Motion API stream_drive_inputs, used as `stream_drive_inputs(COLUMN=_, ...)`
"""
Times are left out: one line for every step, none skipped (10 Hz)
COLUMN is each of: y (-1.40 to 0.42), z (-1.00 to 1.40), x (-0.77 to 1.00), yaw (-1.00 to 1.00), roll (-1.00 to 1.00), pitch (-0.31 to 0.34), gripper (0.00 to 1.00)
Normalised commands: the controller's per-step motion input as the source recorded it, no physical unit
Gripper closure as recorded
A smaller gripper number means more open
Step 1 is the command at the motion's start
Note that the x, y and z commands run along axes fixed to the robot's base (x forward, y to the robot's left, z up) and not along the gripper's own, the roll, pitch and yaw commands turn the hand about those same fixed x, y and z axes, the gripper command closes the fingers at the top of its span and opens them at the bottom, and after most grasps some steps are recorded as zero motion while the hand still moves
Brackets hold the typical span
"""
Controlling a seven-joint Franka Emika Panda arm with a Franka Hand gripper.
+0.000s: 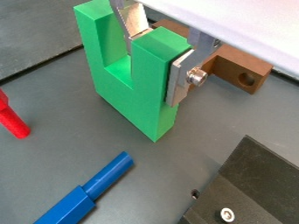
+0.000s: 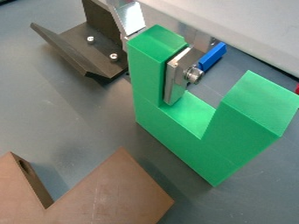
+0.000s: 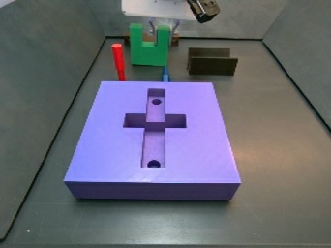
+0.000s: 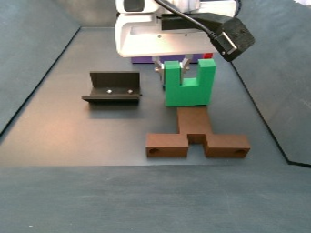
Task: Pick up the green object. Move up. Move to above the board. Insert the green object.
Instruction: Pick up the green object.
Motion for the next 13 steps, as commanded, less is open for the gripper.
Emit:
stream_drive_inputs(y=0.00, z=0.00, x=0.00, yaw=0.00, roll=0.00, pitch=0.000, gripper=1.00)
stream_drive_inputs(y=0.00, z=0.00, x=0.00, yaw=0.00, roll=0.00, pitch=0.000, gripper=1.00)
stream_drive_inputs(y=0.00, z=0.00, x=0.00, yaw=0.00, roll=0.00, pitch=0.000, gripper=1.00)
stream_drive_inputs(y=0.00, z=0.00, x=0.00, yaw=0.00, roll=0.00, pitch=0.000, gripper=1.00)
stream_drive_inputs(y=0.00, z=0.00, x=0.00, yaw=0.00, roll=0.00, pitch=0.000, gripper=1.00)
stream_drive_inputs(y=0.00, z=0.00, x=0.00, yaw=0.00, roll=0.00, pitch=0.000, gripper=1.00)
stream_drive_inputs(y=0.00, z=0.00, x=0.00, yaw=0.00, roll=0.00, pitch=0.000, gripper=1.00)
stream_drive_inputs(y=0.00, z=0.00, x=0.00, yaw=0.00, roll=0.00, pitch=0.000, gripper=1.00)
stream_drive_inputs(y=0.00, z=0.00, x=0.00, yaw=0.00, roll=0.00, pitch=0.000, gripper=1.00)
stream_drive_inputs(y=0.00, z=0.00, x=0.00, yaw=0.00, roll=0.00, pitch=0.000, gripper=1.00)
stream_drive_inputs(y=0.00, z=0.00, x=0.00, yaw=0.00, roll=0.00, pitch=0.000, gripper=1.00)
stream_drive_inputs(y=0.00, z=0.00, x=0.00, yaw=0.00, roll=0.00, pitch=0.000, gripper=1.00)
stream_drive_inputs(y=0.00, z=0.00, x=0.00, yaw=0.00, roll=0.00, pitch=0.000, gripper=1.00)
